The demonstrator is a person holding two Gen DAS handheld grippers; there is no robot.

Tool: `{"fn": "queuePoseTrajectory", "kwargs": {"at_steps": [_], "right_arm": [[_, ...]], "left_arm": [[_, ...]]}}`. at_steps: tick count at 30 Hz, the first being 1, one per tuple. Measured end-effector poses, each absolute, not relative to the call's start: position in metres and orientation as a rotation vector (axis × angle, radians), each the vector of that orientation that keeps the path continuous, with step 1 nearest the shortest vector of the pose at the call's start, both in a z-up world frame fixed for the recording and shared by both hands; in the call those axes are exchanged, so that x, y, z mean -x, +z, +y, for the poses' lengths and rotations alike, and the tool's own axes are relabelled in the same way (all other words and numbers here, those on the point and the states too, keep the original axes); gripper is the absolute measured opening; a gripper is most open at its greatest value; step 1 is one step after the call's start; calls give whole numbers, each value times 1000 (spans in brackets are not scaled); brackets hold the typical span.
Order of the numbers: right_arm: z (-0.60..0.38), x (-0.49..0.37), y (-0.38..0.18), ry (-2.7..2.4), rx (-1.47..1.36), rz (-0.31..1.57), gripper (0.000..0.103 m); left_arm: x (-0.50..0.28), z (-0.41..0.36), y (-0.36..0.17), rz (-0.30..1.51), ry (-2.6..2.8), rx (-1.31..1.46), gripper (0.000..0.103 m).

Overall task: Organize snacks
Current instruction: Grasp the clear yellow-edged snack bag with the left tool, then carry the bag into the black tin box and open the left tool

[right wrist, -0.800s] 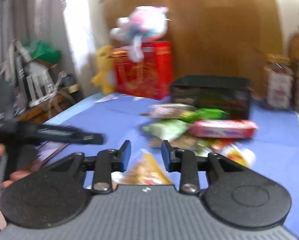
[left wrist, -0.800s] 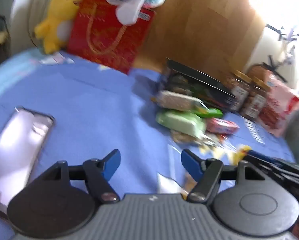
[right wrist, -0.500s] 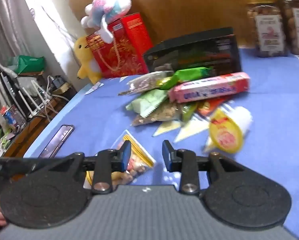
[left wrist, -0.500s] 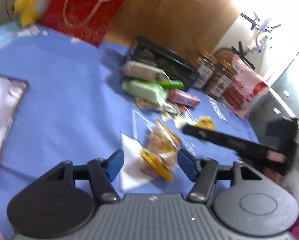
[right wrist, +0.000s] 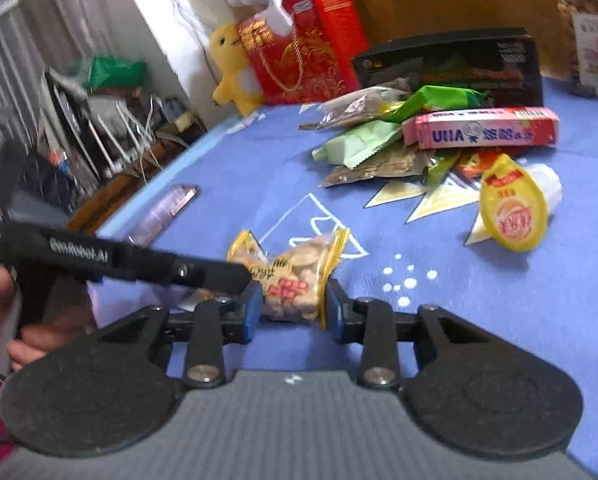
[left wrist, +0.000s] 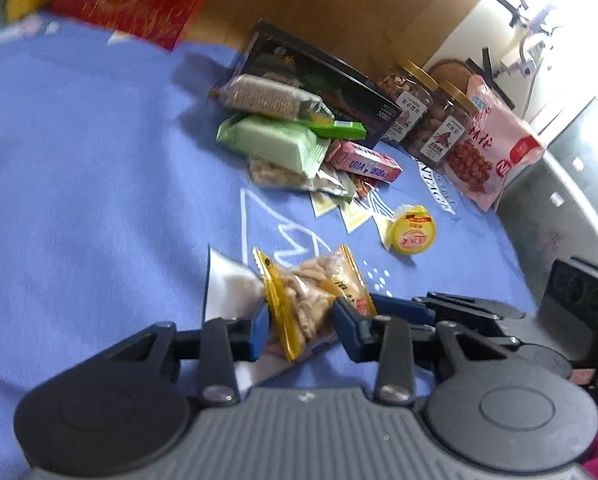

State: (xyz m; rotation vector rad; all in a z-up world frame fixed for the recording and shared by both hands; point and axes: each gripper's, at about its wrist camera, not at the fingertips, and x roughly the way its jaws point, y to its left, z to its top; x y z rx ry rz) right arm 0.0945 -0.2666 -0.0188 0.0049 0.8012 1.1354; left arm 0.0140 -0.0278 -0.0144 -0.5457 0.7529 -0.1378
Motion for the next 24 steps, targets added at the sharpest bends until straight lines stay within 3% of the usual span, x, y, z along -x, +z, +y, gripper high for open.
{"fn": "queuePoseTrajectory", "kwargs": {"at_steps": [5, 10, 14, 16, 17, 18, 24], "right_arm": [[-254, -102, -4, 1100, 55, 726, 13], [-256, -148, 44, 1013, 1, 560, 13], [-243, -208, 69, 899, -8, 483, 17], [-232, -240, 66, 841, -4, 503, 20], [-227, -251, 62, 811, 19, 509, 29], [-223, -258, 57, 780, 48, 510, 34], [-243, -241, 38, 864, -84, 603, 35]], "left_arm": [[-39, -25, 24, 692, -173, 475, 33], [-105, -29, 84, 530, -221, 367, 33], [-178, -31, 106, 487, -210, 338, 35], [-212, -31, 100, 515, -193, 322, 41], [-221, -31, 97, 540, -180, 308, 42], [-223, -28, 91, 569, -149, 306, 42], [-168, 39, 58, 533, -53, 519, 55]]}}
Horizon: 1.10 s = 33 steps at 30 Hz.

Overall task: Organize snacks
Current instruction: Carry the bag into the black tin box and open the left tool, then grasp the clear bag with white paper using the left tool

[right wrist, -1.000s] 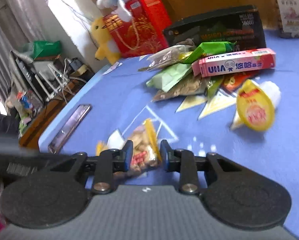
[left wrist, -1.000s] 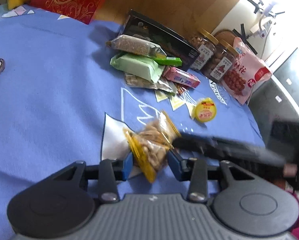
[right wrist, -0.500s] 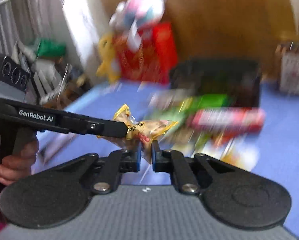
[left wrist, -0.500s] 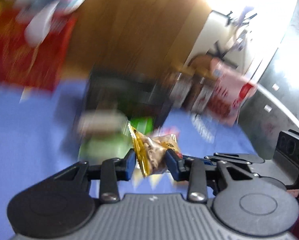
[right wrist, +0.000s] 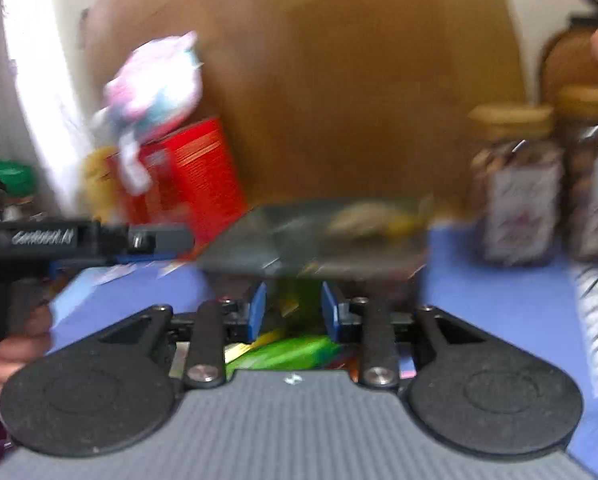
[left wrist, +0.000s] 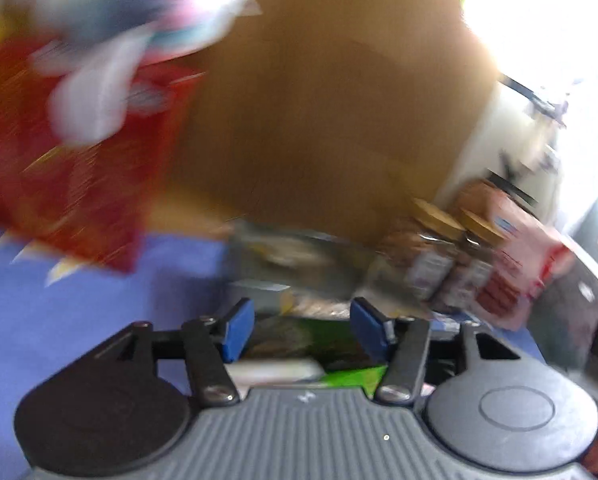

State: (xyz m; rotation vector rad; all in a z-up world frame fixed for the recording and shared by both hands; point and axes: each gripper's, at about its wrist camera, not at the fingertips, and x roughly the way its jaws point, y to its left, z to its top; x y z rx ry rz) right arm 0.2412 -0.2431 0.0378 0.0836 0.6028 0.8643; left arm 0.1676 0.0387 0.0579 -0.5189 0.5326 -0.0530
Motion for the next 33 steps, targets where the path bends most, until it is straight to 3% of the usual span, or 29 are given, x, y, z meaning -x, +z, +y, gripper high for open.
{"fn": "queuePoseTrajectory", "kwargs": {"at_steps": [5, 7, 10, 20, 30, 33], "right_arm": [[-202, -221, 26, 964, 37, 634, 35], [-184, -217, 18, 954, 114, 649, 35], [-178, -205, 8, 988, 128, 722, 33], [-248, -101, 16, 1167, 147, 680, 35], [-264, -92, 1, 1075, 175, 722, 63], [-251, -90, -6, 1105, 216, 720, 66]], "left_arm": [[-178, 61, 11, 678, -30, 672, 55], [-185, 59, -3, 724, -64, 715, 50], [-172, 49, 6, 682, -57, 674, 46], [-56, -6, 18, 624, -103, 536, 47], [-37, 7, -2, 698, -84, 591, 54], [-43, -1, -13, 736, -105, 592, 55]]}}
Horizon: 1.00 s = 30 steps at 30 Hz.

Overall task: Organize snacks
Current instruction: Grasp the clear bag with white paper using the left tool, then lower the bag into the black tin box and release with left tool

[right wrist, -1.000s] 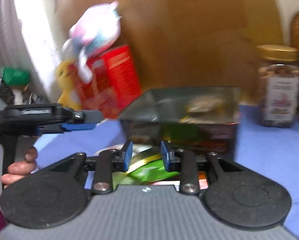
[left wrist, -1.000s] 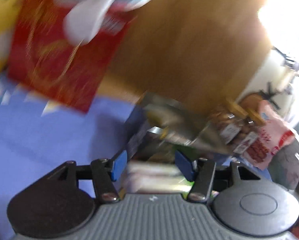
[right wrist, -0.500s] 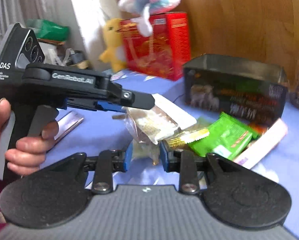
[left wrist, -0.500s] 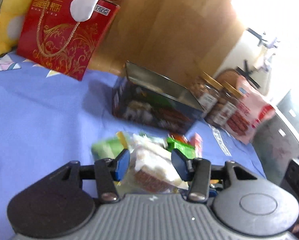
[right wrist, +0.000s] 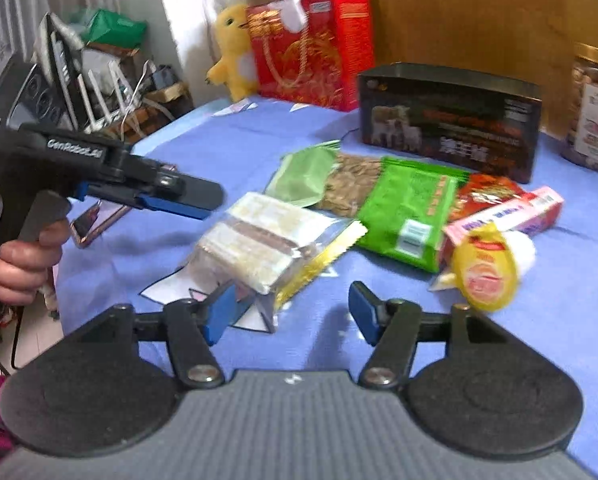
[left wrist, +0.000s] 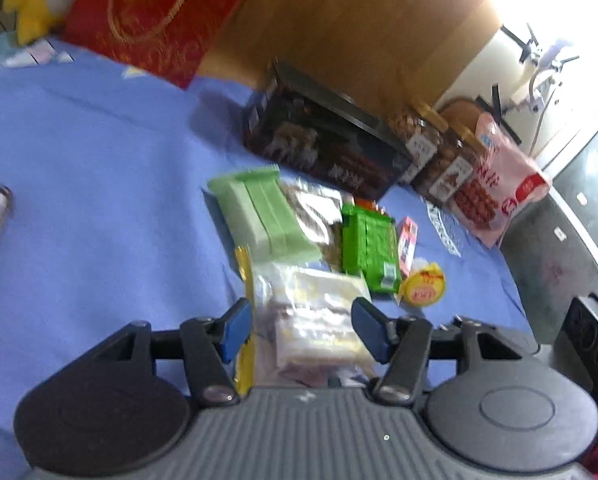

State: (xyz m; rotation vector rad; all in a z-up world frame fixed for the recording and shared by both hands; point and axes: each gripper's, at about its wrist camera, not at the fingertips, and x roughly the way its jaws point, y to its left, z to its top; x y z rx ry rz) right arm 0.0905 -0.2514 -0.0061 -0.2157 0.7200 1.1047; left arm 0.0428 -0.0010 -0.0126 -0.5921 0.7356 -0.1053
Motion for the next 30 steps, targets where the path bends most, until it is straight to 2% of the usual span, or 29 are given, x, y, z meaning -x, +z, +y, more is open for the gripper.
{"fn": "queuePoseTrajectory", "kwargs": {"at_steps": [3, 6, 8, 13, 21, 30], "right_arm": [[-235, -82, -14, 1130, 296, 702, 65], [-223, -74, -18, 1107, 368, 625, 51], [-225, -74, -12, 1121, 349, 624, 49], [-240, -81, 14, 1115, 269, 563, 49], [-232, -162, 56, 999, 199, 459, 48], [-187, -280, 64, 942, 123, 604, 49]], "left_arm": [[-51, -9, -25, 769, -118, 584, 53], [-46, -17, -18, 760, -130, 561, 50], [-43, -21, -7, 744, -137, 535, 49], [-57, -23, 27, 697, -174, 492, 49], [-168, -28, 82, 591, -180, 396, 50], [-271, 2, 71, 612, -45, 431, 50]]}}
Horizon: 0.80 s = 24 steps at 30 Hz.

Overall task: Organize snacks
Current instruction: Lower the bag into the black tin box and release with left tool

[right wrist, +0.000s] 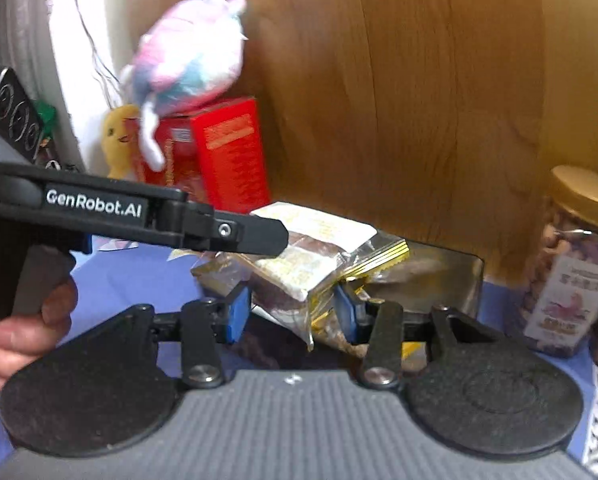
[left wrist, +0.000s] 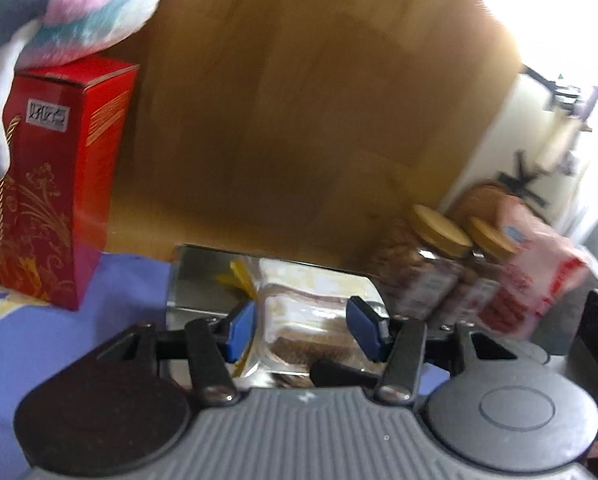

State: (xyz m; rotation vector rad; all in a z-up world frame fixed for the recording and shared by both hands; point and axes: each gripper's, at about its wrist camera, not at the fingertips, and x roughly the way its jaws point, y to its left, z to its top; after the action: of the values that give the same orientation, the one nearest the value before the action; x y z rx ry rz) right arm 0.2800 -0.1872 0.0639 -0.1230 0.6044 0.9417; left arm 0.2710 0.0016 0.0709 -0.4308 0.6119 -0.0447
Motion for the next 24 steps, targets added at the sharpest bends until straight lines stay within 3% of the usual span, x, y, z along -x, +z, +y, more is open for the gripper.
{"fn": "queuePoseTrajectory", "kwargs": {"at_steps": [9, 24], "right_arm": [[-157, -297, 48, 940, 146, 609, 50], [-267, -204, 51, 791, -57, 626, 50]], "left_arm": [[-268, -5, 70, 602, -10, 357, 52], [-166, -68, 73, 607, 118, 145, 53]]}}
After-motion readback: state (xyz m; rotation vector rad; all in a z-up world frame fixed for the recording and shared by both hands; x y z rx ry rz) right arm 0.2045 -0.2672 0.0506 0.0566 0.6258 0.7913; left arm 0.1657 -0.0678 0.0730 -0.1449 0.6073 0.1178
